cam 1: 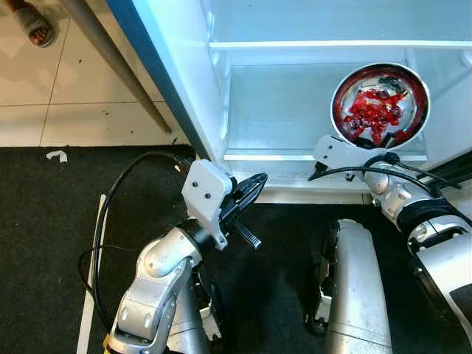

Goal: Restocking fridge

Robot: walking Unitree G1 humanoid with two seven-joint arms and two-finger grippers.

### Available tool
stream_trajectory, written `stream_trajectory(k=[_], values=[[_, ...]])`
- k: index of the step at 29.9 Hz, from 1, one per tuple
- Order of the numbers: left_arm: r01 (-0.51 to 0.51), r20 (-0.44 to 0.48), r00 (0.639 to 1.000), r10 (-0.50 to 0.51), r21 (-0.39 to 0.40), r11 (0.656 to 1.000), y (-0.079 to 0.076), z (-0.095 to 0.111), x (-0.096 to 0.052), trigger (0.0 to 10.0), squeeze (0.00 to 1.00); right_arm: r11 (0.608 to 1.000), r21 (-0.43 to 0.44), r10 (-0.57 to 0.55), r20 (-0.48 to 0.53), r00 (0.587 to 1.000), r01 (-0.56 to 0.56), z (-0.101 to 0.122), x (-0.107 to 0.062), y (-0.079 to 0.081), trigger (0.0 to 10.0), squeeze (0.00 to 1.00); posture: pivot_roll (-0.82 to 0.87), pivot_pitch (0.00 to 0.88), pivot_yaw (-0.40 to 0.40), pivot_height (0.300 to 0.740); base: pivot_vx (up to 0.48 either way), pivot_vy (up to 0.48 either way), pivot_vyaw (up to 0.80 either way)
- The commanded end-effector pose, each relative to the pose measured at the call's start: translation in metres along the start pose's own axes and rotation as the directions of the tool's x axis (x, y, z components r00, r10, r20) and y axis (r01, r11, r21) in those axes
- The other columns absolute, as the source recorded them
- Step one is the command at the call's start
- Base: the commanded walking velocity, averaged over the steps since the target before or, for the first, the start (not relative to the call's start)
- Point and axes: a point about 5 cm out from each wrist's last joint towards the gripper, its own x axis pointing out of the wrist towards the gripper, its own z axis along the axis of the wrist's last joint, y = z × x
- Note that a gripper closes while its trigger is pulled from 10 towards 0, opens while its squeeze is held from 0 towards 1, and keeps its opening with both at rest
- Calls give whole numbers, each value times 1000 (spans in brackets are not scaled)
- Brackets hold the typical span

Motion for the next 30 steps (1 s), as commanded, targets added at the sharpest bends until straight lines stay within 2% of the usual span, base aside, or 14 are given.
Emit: stream_trajectory(k=[1,6,8,9,10,12,13,14,15,20,23,25,26,30], values=[[14,-27,1000,-15,-8,1000,-4,-3,-4,10000,0,1000,-7,-8,-28,1000,8,-8,-1,0,10000,925,151,704,51,390,0,0,0],[11,-27,1000,-11,-12,1000,-4,0,-4,10000,0,999,-9,-43,-33,998,43,-8,-1,-6,10000,792,152,699,54,390,0,0,0],[10,-28,1000,-11,-13,1000,-4,0,-4,10000,0,999,-8,-49,-35,998,49,-9,-1,-6,10000,792,152,699,54,390,0,0,0],[11,-28,1000,-11,-13,1000,-4,1,-3,10000,0,998,-7,-57,-36,998,56,-9,-1,-8,10000,647,149,692,54,390,0,0,0],[11,-28,1000,-11,-13,1000,-4,1,-3,10000,0,998,-7,-57,-36,998,56,-9,-1,-8,10000,647,149,692,54,390,0,0,0],[13,-25,1000,-13,-13,1000,-4,1,-1,10000,0,997,6,-79,-38,996,80,-10,0,-14,10000,212,143,686,55,390,0,0,0],[13,-25,1000,-13,-13,1000,-4,1,-1,10000,0,997,6,-79,-38,996,80,-10,0,-14,10000,212,143,686,55,390,0,0,0],[13,-24,1000,-14,-13,1000,-3,1,0,10000,0,996,11,-88,-39,995,89,-11,0,-17,10000,153,141,682,56,390,0,0,0],[16,-23,1000,-17,-12,1000,-3,1,1,10000,0,995,23,-101,-38,994,102,-11,0,-21,10000,0,131,671,54,390,0,0,0],[21,-19,1000,-21,-13,1000,-3,0,4,10000,0,992,51,-112,-34,993,114,-12,0,-25,10000,0,123,659,52,390,0,0,0],[23,-15,1000,-24,-15,1000,-3,-1,7,10000,0,987,116,-109,-25,994,111,-12,0,-27,10000,0,115,644,51,390,0,0,0],[26,-11,1000,-27,-16,1000,-2,-2,9,10000,0,968,236,-89,0,996,87,-11,0,-27,10000,0,104,623,48,390,0,0,0],[26,-11,1000,-27,-16,1000,-2,-2,9,10000,0,968,236,-89,0,996,87,-11,0,-27,10000,0,104,623,48,390,0,0,0],[34,-1,999,-34,-14,999,-2,-4,13,10000,0,927,374,-56,76,996,23,-7,-1,-26,10000,0,92,583,41,390,0,0,0]])
